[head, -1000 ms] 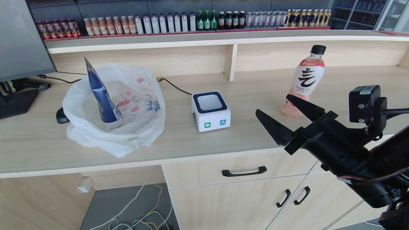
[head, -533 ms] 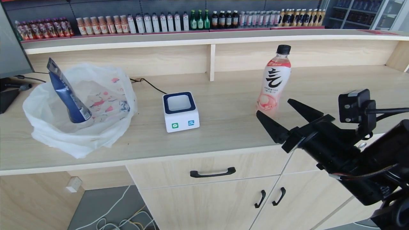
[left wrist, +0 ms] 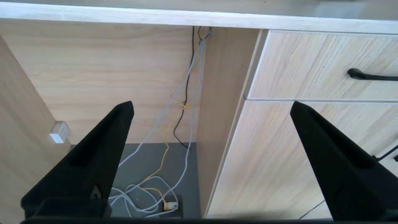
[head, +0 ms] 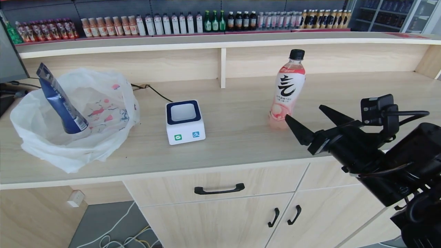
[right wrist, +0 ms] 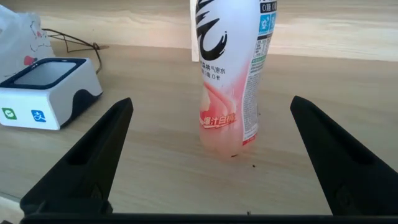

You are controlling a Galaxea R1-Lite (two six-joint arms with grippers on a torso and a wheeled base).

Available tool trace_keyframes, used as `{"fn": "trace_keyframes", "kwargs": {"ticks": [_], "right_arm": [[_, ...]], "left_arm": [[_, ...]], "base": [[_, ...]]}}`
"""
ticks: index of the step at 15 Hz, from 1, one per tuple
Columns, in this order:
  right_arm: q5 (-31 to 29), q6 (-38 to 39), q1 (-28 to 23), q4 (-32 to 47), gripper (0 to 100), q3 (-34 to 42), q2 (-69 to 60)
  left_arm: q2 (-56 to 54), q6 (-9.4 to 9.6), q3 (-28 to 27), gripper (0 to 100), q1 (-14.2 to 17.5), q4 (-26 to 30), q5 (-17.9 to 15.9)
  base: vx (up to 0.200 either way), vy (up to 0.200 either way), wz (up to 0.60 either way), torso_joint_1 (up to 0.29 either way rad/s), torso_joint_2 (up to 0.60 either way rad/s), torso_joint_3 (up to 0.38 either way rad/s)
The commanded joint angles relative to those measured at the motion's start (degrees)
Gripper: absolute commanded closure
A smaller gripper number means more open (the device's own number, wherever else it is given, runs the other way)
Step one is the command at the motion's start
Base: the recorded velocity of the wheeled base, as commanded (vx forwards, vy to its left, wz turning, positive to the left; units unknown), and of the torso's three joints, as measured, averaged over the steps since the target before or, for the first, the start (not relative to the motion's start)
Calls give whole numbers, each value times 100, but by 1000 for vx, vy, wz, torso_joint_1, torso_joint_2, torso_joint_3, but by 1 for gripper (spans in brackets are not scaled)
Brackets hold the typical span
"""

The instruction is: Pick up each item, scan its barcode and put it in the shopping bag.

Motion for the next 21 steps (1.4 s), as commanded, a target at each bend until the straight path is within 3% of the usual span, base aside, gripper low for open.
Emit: {"fn": "trace_keyframes", "kwargs": {"ticks": [1, 10, 21], "right_arm": [[0, -53, -51, -8, 0, -60, 123], [53, 26, -43, -8, 0, -1150, 993], [290, 413, -315, -8, 0, -1300, 1336]], "left_arm": [[-2, -2, 0, 0, 10, -2, 0], [-2, -2, 0, 0, 1, -2, 0], [-2, -2, 0, 0, 1, -2, 0]], "base": [[0, 0, 0, 0, 0, 0], [0, 0, 0, 0, 0, 0], [0, 0, 0, 0, 0, 0]]}}
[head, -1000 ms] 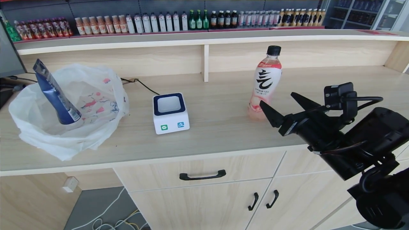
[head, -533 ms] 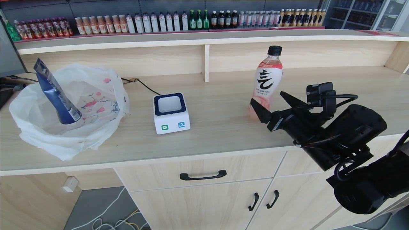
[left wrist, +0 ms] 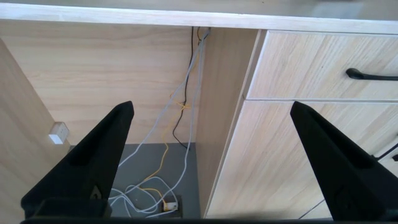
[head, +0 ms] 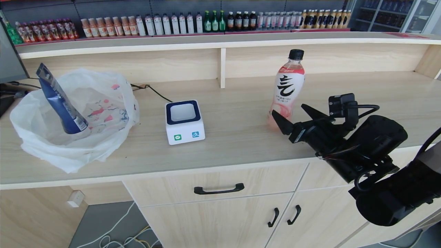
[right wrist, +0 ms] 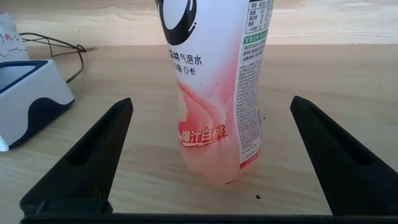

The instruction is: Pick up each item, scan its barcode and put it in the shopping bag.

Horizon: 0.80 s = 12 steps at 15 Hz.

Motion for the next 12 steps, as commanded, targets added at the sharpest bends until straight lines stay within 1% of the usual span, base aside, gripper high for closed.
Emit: {"fn": "trace_keyframes", "kwargs": {"ticks": [1, 4, 6, 8, 12], "right_arm": [[0, 4, -1, -8, 0, -151, 172], [0, 4, 8, -8, 0, -608, 356], [0, -23, 26, 335, 0, -766, 304], [0, -40, 26, 502, 0, -1021, 304], [0, -128, 26, 959, 0, -1284, 286]], "left_arm": [[-2, -2, 0, 0, -4, 0, 0], [-2, -2, 0, 0, 5, 0, 0], [-2, -2, 0, 0, 5, 0, 0], [-2, -2, 0, 0, 5, 0, 0], [-2, -2, 0, 0, 5, 0, 0]], "base": [[0, 0, 0, 0, 0, 0], [0, 0, 0, 0, 0, 0], [0, 0, 0, 0, 0, 0], [0, 0, 0, 0, 0, 0], [0, 0, 0, 0, 0, 0]]}}
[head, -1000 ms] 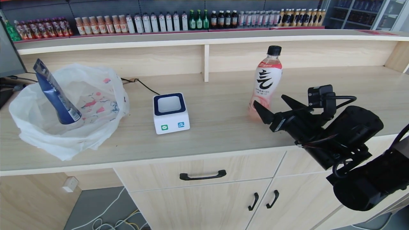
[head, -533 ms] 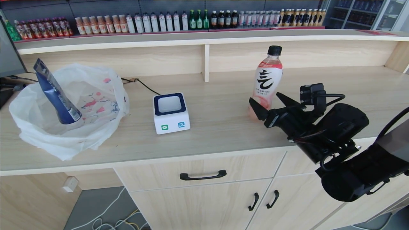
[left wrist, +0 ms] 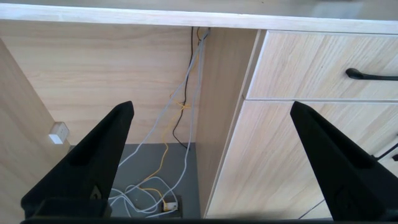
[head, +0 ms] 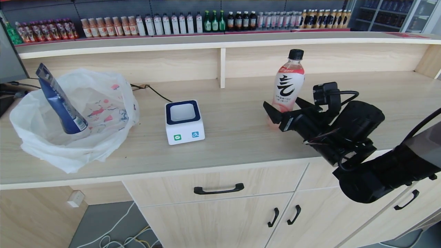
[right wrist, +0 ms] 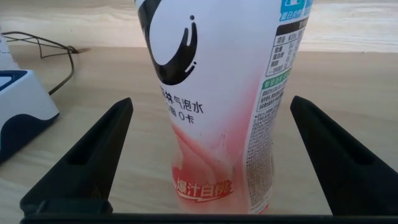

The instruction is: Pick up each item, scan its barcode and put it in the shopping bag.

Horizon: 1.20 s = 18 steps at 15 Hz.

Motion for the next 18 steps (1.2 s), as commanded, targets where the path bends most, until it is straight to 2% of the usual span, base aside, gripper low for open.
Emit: {"fn": "trace_keyframes", "kwargs": {"ticks": [1, 7, 18], "right_arm": [[4, -61, 9, 147, 0, -203, -34], [4, -237, 79, 894, 0, -792, -25], [-5, -237, 71, 1070, 0, -994, 10]], "left_arm": [[-2, -2, 0, 0, 2, 0, 0], [-2, -2, 0, 0, -6, 0, 0], [-2, -2, 0, 0, 2, 0, 0]], "base": [[0, 0, 0, 0, 0, 0], [0, 0, 0, 0, 0, 0], [0, 0, 0, 0, 0, 0]]}}
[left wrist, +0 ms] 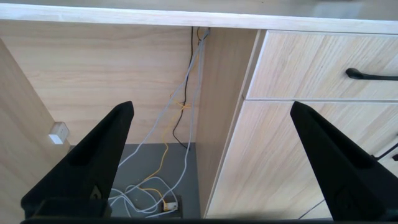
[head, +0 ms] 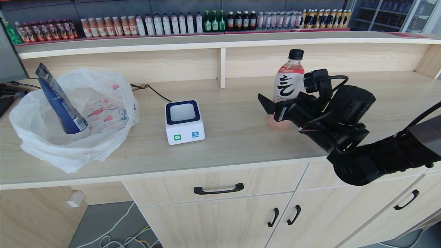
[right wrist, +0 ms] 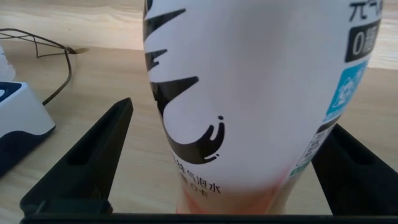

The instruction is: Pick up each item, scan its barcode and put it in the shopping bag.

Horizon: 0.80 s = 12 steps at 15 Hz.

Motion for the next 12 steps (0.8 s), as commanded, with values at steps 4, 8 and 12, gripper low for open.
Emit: {"fn": "trace_keyframes", "kwargs": {"ticks": [4, 8, 12], "right_arm": [[-15, -2, 1, 139, 0, -240, 45], [-15, -2, -16, 148, 0, -240, 45], [-15, -2, -16, 148, 0, -240, 63]], "left_arm": [[-2, -2, 0, 0, 5, 0, 0], [-2, -2, 0, 0, 5, 0, 0], [-2, -2, 0, 0, 5, 0, 0]], "base": [[0, 0, 0, 0, 0, 0], [0, 0, 0, 0, 0, 0], [0, 0, 0, 0, 0, 0]]}}
